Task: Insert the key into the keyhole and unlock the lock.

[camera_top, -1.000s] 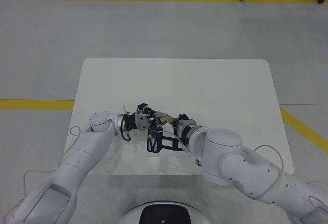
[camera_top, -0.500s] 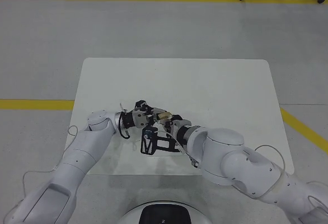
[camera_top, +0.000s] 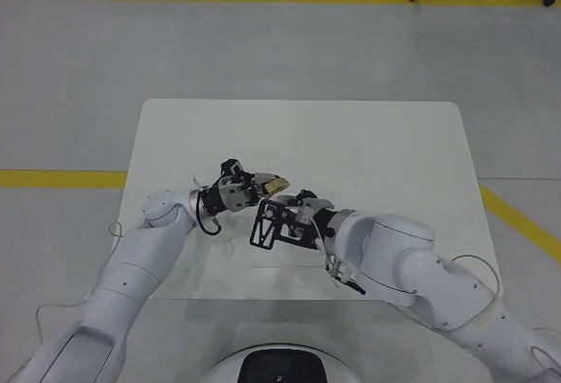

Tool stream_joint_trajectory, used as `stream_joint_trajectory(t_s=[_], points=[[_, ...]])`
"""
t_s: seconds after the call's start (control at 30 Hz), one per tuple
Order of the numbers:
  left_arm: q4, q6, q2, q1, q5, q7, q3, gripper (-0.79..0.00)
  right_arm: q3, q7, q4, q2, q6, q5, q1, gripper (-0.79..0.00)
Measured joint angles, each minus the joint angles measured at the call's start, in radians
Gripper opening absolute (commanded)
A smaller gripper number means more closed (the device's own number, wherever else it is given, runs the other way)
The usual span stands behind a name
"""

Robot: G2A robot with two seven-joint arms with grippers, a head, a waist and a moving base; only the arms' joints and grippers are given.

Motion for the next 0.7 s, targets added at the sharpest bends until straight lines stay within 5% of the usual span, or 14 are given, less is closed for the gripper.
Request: stream_joint_trajectory(t_s=[0.33,0.7], points=[[-0.093,-0.121,0.013,0.057,0.026,0.019,-0.055,-0.785,0.166,-0.115,0.026,0.02,0.074,0.102,-0.132,-0.785],[-0.119,-0.101,0.014,0.073,0.088,0.056,-0.039,-0.785,0.139,-0.122,0.056,0.003,0.102,0.112,-0.118,-0.785]])
